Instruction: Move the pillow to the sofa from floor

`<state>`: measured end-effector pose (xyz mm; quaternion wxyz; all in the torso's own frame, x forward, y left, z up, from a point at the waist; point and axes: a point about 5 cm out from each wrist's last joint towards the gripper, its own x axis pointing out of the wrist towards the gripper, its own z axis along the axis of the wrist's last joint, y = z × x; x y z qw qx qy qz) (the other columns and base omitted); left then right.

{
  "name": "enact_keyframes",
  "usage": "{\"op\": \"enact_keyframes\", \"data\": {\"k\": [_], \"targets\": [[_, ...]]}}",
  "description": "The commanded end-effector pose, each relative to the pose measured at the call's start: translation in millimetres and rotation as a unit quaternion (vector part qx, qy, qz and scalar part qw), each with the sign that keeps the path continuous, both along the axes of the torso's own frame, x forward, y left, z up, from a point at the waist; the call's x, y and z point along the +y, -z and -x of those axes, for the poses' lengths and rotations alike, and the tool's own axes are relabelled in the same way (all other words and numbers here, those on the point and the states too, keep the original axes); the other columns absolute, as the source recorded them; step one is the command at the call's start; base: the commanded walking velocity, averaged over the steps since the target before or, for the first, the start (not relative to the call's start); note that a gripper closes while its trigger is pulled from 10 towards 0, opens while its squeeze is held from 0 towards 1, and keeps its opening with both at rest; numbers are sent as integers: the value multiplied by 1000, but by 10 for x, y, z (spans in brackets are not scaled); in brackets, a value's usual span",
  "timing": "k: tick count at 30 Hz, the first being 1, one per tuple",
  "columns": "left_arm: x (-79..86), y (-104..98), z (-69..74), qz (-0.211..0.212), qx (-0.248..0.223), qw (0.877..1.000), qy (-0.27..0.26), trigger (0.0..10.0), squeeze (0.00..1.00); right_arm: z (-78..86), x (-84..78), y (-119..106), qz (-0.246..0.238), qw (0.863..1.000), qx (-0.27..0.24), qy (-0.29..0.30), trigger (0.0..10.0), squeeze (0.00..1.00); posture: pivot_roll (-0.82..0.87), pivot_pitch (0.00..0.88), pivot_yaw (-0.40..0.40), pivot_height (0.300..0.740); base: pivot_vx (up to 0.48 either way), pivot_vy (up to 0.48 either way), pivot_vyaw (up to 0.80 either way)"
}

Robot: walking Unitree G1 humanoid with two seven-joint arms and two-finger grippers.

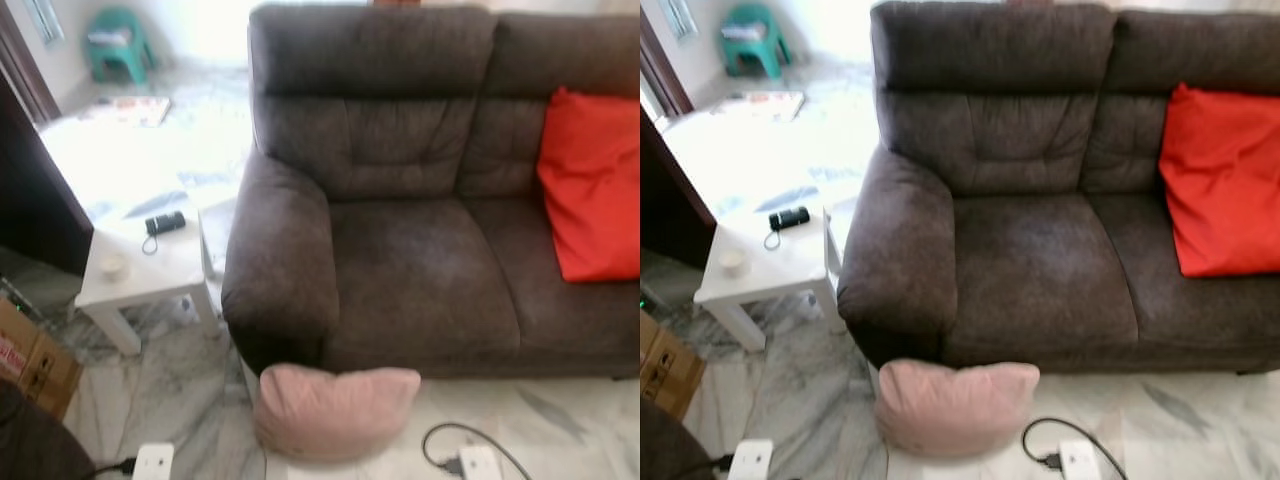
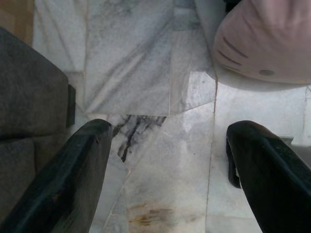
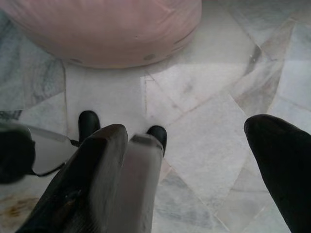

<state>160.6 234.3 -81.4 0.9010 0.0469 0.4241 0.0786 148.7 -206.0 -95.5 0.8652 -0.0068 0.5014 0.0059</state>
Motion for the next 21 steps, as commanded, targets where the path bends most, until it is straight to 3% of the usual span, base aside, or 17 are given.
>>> {"op": "enact_keyframes", "data": {"k": [1, 8, 15, 21], "targets": [[-34, 9, 2, 6, -1, 1000, 0, 10000, 0, 18, -52, -2, 11, 1000, 2, 5, 10000, 0, 83, 50, 1, 740, 0, 0, 0], [-65, -4, -40, 4, -8, 1000, 7, 10000, 0, -11, 57, 8, 8, 1000, 0, 3, 10000, 0, 83, 51, 2, 740, 0, 0, 0], [-77, 9, -19, -8, -1, 1000, 17, 10000, 0, 2, 59, 13, 8, 1000, 2, -1, 10000, 0, 84, 50, 1, 740, 0, -91, 0], [-73, 13, -7, -6, 0, 1000, 11, 10000, 0, 36, -104, -10, 14, 1000, -5, 0, 10000, 0, 83, 46, 1, 740, 0, -284, 222]]}}
